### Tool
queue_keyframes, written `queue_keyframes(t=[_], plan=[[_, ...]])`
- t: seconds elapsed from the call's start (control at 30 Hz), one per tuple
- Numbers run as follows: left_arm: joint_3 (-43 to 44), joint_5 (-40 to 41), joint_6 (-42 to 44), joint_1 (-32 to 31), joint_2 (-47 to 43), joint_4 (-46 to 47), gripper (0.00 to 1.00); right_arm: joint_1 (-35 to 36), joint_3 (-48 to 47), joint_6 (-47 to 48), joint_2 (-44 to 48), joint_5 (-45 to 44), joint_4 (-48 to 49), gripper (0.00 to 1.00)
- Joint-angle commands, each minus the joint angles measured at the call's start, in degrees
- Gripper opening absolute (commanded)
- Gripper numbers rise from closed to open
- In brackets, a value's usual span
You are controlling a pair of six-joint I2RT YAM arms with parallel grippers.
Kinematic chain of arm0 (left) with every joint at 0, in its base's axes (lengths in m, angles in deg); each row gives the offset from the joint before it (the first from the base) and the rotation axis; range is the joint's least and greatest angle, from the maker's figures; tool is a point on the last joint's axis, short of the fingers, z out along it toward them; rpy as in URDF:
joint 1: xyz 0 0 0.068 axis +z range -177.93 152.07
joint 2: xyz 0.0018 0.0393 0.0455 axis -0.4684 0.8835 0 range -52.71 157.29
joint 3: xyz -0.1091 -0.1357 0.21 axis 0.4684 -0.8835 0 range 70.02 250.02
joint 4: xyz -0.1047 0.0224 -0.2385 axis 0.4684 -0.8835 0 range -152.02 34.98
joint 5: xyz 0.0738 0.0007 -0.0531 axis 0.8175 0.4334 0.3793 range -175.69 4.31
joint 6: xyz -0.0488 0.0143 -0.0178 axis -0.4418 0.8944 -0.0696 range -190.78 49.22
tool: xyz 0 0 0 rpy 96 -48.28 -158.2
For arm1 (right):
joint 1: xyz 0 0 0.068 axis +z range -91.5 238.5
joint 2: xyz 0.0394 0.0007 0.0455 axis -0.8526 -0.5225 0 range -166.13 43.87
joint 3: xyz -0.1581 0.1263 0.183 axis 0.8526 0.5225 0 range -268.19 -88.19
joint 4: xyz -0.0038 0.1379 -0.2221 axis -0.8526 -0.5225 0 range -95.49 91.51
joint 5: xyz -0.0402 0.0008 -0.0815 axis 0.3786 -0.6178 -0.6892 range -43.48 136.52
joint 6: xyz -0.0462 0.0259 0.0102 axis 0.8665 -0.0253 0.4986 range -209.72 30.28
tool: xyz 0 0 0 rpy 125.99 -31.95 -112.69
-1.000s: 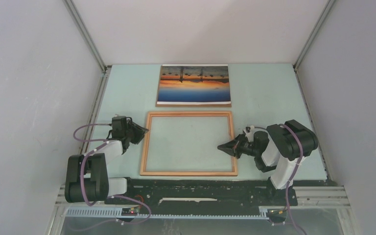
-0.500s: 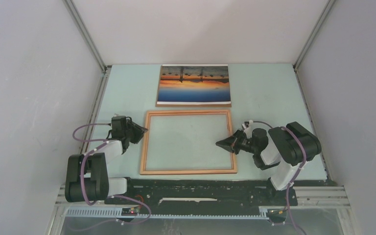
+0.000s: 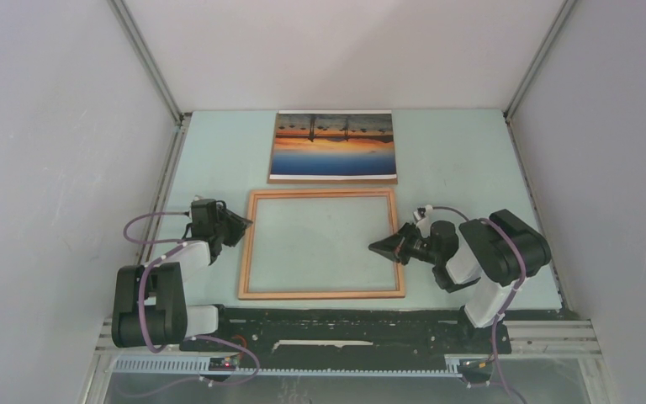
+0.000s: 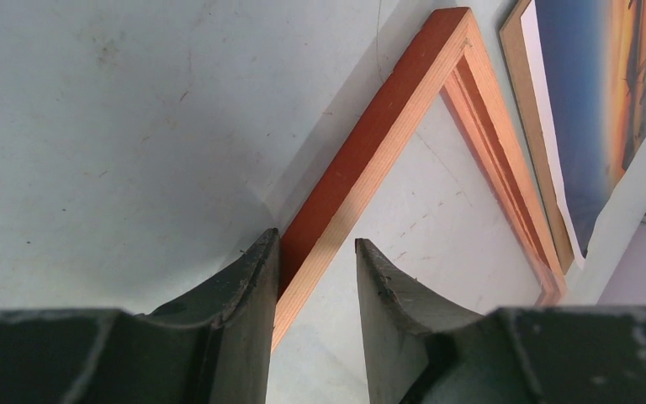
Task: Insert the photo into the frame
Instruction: Place the photo frame item in the photo frame.
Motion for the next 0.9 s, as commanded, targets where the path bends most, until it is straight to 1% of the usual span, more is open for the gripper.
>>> queue_keyframes(t=[0.0, 0.07, 0.1, 0.17, 0.2, 0.27, 0.37, 0.5, 0.67, 0.87], plan=[[-0.06, -3.66, 0.50, -0.43, 0.16, -1.35, 0.12, 1.33, -1.67, 3.81, 3.35, -2.38, -1.59, 0.04], [0.02, -3.66, 0.49, -0.41, 0.23, -1.35, 0.12, 1.45, -1.91, 6.46, 6.48, -3.80, -7.75, 0.17], [-0.02, -3.66, 0.52, -0.45, 0.22, -1.36, 0.12, 1.49, -2.19, 7.89, 8.23, -4.49, -12.77, 0.20], [-0.08, -3.72, 0.50, -0.45, 0.17, -1.36, 0.12, 1.80, -2.99, 10.76, 11.75, -6.01, -18.49, 0.27], [-0.10, -3.66, 0.50, -0.45, 0.10, -1.36, 0.12, 2.11, -3.74, 12.28, 13.45, -6.94, -24.43, 0.30], [-0.24, -3.61, 0.50, -0.46, -0.12, -1.36, 0.12, 2.74, -5.65, 15.69, 16.52, -9.26, -32.79, 0.36], [-0.36, -3.58, 0.50, -0.46, -0.33, -1.31, 0.12, 3.81, -7.95, 18.48, 20.42, -12.03, -41.65, 0.43], [-0.46, -3.50, 0.50, -0.45, -0.54, -1.28, 0.12, 5.25, -11.39, 22.24, 23.41, -15.95, -51.71, 0.53], [-0.59, -3.55, 0.50, -0.43, -0.75, -1.27, 0.12, 7.45, -14.61, 25.73, 27.41, -21.38, -62.02, 0.62], [-0.81, -3.50, 0.49, -0.46, -1.00, -1.01, 0.12, 9.45, -17.85, 28.65, 30.56, -26.00, -71.82, 0.70]])
